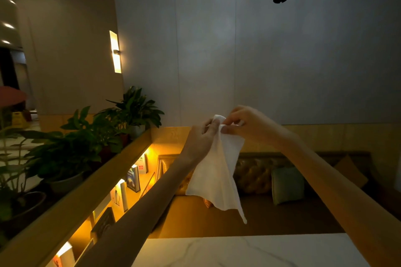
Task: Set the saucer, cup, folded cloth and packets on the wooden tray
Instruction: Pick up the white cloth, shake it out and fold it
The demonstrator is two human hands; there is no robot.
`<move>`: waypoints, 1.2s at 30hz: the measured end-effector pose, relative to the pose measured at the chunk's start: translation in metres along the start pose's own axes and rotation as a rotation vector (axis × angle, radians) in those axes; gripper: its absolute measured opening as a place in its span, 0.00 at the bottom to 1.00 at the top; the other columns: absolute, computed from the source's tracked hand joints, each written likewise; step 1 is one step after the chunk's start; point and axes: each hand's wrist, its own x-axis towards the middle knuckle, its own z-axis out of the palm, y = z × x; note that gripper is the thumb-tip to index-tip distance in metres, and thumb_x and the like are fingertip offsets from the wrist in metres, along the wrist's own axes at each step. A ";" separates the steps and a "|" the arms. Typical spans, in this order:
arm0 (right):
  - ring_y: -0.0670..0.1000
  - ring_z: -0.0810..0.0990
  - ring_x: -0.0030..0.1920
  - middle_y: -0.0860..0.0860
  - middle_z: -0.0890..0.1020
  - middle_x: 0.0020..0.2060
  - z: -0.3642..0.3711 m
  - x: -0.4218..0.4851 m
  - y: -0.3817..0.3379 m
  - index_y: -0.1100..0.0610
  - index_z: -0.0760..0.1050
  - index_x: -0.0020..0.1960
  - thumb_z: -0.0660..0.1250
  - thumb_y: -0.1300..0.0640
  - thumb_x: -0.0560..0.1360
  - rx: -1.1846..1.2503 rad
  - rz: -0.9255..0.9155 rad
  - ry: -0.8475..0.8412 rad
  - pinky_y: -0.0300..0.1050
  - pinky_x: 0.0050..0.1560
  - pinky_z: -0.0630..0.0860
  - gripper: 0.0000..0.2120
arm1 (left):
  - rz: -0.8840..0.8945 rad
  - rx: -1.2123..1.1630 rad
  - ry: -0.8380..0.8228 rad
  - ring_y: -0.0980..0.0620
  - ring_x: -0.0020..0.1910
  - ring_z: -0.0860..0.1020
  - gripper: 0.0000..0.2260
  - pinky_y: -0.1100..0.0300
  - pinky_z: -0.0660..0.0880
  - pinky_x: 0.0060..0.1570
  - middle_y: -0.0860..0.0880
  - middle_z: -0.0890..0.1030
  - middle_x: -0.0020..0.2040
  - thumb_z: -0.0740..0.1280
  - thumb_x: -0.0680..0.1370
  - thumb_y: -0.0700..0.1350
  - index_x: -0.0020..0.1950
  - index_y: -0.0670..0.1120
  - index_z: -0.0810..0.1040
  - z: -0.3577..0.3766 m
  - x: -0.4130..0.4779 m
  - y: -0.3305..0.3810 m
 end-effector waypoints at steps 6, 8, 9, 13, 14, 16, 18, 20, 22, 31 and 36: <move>0.44 0.80 0.40 0.43 0.78 0.40 0.007 0.008 0.000 0.45 0.76 0.46 0.66 0.47 0.76 0.114 0.023 0.101 0.41 0.43 0.80 0.04 | 0.011 -0.124 0.025 0.52 0.39 0.81 0.14 0.61 0.79 0.39 0.42 0.81 0.44 0.55 0.84 0.50 0.53 0.47 0.79 0.004 -0.008 -0.005; 0.45 0.80 0.40 0.44 0.78 0.41 0.008 0.010 0.000 0.45 0.74 0.46 0.67 0.47 0.76 0.139 0.029 0.131 0.41 0.43 0.80 0.03 | 0.020 -0.152 0.031 0.50 0.40 0.80 0.14 0.60 0.79 0.40 0.40 0.81 0.44 0.55 0.84 0.50 0.52 0.47 0.79 0.002 -0.009 -0.007; 0.45 0.80 0.40 0.45 0.78 0.41 0.009 0.011 -0.001 0.46 0.74 0.46 0.67 0.47 0.75 0.143 0.041 0.144 0.40 0.42 0.80 0.04 | 0.024 -0.169 0.028 0.49 0.40 0.81 0.14 0.59 0.79 0.40 0.41 0.81 0.44 0.55 0.84 0.51 0.52 0.48 0.78 0.001 -0.010 -0.007; 0.45 0.79 0.40 0.46 0.78 0.42 0.011 0.011 -0.008 0.48 0.73 0.47 0.68 0.47 0.75 0.110 0.040 0.208 0.39 0.41 0.80 0.07 | 0.055 -0.213 -0.020 0.49 0.42 0.83 0.13 0.56 0.81 0.43 0.46 0.83 0.44 0.56 0.83 0.53 0.51 0.50 0.79 -0.001 -0.014 -0.003; 0.45 0.79 0.39 0.46 0.78 0.41 0.010 0.011 -0.010 0.48 0.73 0.47 0.68 0.47 0.75 0.088 0.026 0.215 0.39 0.41 0.80 0.07 | 0.072 -0.208 -0.026 0.51 0.43 0.84 0.10 0.59 0.81 0.42 0.50 0.84 0.43 0.58 0.83 0.52 0.52 0.53 0.79 -0.002 -0.015 -0.002; 0.43 0.78 0.38 0.45 0.78 0.40 0.009 0.010 -0.011 0.47 0.72 0.46 0.68 0.47 0.74 0.036 0.000 0.214 0.41 0.42 0.81 0.06 | 0.095 -0.200 -0.046 0.55 0.44 0.85 0.05 0.63 0.82 0.42 0.56 0.85 0.44 0.63 0.81 0.49 0.53 0.57 0.78 -0.005 -0.015 -0.001; 0.44 0.77 0.39 0.45 0.78 0.41 0.009 0.009 -0.012 0.46 0.72 0.46 0.69 0.46 0.74 -0.025 0.000 0.215 0.43 0.44 0.80 0.07 | 0.094 -0.176 -0.071 0.58 0.46 0.84 0.08 0.67 0.80 0.41 0.59 0.85 0.45 0.64 0.81 0.45 0.54 0.59 0.76 -0.008 -0.016 -0.003; 0.46 0.74 0.46 0.45 0.76 0.44 0.011 0.008 -0.012 0.47 0.74 0.47 0.69 0.45 0.73 -0.170 -0.032 0.266 0.45 0.50 0.78 0.08 | 0.087 -0.155 -0.094 0.60 0.47 0.84 0.08 0.67 0.80 0.42 0.57 0.84 0.47 0.62 0.82 0.44 0.57 0.57 0.75 -0.010 -0.016 -0.004; 0.50 0.70 0.55 0.47 0.76 0.49 0.011 0.010 -0.013 0.47 0.76 0.48 0.69 0.44 0.73 -0.267 -0.094 0.317 0.47 0.55 0.74 0.08 | 0.053 -0.168 -0.096 0.55 0.50 0.83 0.09 0.61 0.82 0.47 0.52 0.83 0.52 0.60 0.83 0.45 0.61 0.52 0.75 -0.013 -0.015 -0.004; 0.45 0.80 0.42 0.46 0.78 0.43 -0.004 0.029 -0.006 0.49 0.73 0.48 0.67 0.49 0.76 0.003 -0.089 0.088 0.37 0.41 0.77 0.05 | -0.169 -0.187 -0.234 0.51 0.56 0.82 0.16 0.57 0.82 0.49 0.51 0.81 0.57 0.69 0.78 0.46 0.64 0.53 0.71 -0.013 -0.026 -0.019; 0.42 0.78 0.42 0.40 0.77 0.41 -0.023 0.041 0.014 0.45 0.73 0.45 0.68 0.47 0.74 0.067 -0.069 0.195 0.36 0.39 0.73 0.04 | -0.255 0.052 -0.501 0.52 0.63 0.76 0.17 0.51 0.77 0.61 0.52 0.78 0.62 0.69 0.78 0.46 0.67 0.49 0.73 -0.011 -0.055 -0.059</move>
